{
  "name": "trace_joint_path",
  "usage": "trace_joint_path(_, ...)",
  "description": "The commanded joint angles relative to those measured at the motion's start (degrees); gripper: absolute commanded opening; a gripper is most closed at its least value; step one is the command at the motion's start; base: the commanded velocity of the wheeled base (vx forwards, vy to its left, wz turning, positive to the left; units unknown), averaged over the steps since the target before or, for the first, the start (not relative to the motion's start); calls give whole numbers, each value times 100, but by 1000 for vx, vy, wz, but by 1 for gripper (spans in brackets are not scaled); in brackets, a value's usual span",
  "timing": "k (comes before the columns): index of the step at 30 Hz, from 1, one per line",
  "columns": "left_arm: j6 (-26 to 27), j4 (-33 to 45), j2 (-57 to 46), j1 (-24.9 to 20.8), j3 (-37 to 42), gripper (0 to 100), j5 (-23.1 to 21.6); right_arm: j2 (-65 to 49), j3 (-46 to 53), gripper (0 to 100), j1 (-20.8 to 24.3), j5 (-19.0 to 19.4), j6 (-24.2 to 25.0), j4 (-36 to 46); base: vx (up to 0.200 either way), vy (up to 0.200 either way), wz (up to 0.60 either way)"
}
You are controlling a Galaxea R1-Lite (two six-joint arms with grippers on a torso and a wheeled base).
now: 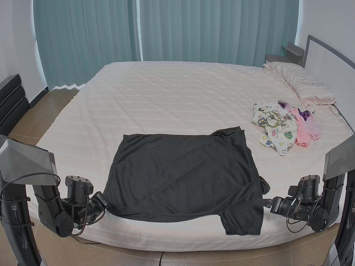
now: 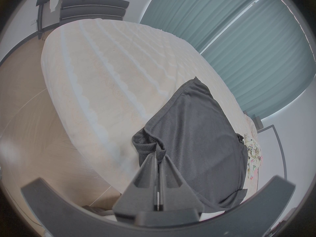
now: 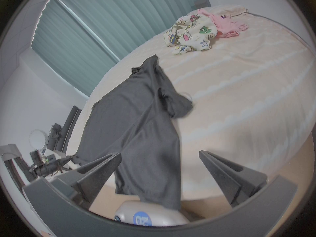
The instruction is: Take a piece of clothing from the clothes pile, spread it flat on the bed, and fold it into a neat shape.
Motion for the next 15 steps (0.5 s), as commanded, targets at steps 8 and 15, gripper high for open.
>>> trace_joint_path(8,-101,-2,51,32,93,0,-56,703,914,100,1005,-155,506,-725,0,0,0)
trace_joint_path(15,-110,-2,51,32,84,0,-100,1002,914,100,1093,-260,471,-734,0,0,0)
